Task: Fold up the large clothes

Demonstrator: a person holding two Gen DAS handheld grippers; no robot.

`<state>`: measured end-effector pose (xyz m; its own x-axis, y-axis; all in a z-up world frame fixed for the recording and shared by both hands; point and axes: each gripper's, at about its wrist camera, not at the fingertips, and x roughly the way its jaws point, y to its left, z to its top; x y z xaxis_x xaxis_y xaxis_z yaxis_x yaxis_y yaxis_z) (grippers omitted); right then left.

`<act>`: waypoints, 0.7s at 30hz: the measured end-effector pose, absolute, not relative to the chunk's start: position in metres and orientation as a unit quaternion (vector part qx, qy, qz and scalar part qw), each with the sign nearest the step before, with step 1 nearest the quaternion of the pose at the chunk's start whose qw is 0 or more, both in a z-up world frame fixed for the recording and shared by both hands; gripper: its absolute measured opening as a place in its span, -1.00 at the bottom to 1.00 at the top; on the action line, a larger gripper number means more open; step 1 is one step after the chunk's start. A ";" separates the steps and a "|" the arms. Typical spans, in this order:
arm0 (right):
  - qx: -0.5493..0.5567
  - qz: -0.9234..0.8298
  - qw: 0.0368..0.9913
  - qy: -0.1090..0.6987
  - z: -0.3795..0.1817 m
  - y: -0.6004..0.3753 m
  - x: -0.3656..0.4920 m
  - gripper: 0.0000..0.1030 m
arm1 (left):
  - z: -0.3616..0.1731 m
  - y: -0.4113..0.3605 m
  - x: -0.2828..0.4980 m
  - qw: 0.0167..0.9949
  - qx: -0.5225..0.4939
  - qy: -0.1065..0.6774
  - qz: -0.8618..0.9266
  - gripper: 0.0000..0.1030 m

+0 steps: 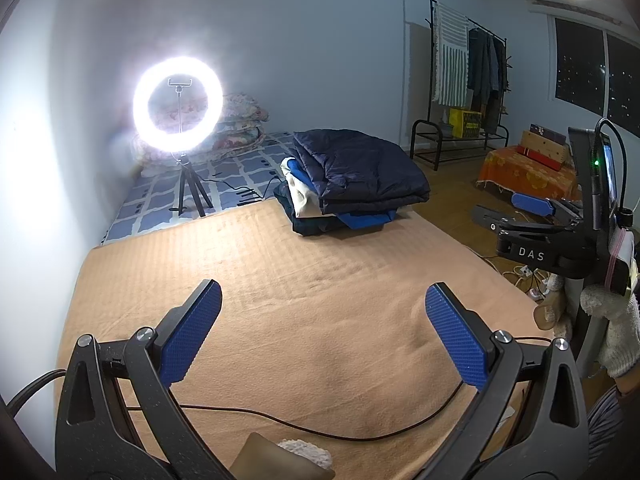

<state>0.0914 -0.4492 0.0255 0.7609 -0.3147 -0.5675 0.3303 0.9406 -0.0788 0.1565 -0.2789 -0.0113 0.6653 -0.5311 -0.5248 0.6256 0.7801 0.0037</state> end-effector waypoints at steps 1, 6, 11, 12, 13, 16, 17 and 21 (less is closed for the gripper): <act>0.013 -0.172 0.938 0.300 0.025 -0.449 0.091 0.58 | -0.011 -0.279 0.156 0.908 0.092 0.257 -0.319 1.00; 0.013 -0.171 0.938 0.300 0.025 -0.449 0.092 0.58 | -0.011 -0.279 0.156 0.908 0.092 0.257 -0.319 1.00; 0.013 -0.169 0.938 0.301 0.025 -0.450 0.090 0.58 | -0.011 -0.279 0.156 0.908 0.092 0.257 -0.319 1.00; 0.013 -0.169 0.938 0.302 0.025 -0.450 0.090 0.58 | -0.011 -0.278 0.156 0.908 0.091 0.257 -0.319 1.00; 0.013 -0.168 0.938 0.302 0.025 -0.450 0.090 0.58 | -0.011 -0.278 0.156 0.908 0.090 0.258 -0.319 1.00; 0.013 -0.167 0.938 0.303 0.025 -0.451 0.090 0.58 | -0.011 -0.277 0.156 0.908 0.092 0.255 -0.318 1.00; 0.013 -0.167 0.938 0.304 0.024 -0.450 0.090 0.58 | -0.011 -0.277 0.156 0.909 0.092 0.255 -0.317 1.00; 0.013 -0.166 0.938 0.304 0.024 -0.451 0.090 0.58 | -0.010 -0.276 0.154 0.911 0.091 0.252 -0.315 1.00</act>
<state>0.0897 -0.4509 0.0245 0.7601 -0.3046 -0.5740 0.3201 0.9442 -0.0773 0.1544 -0.2758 -0.0099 0.6747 -0.5277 -0.5160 0.6198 0.7847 0.0079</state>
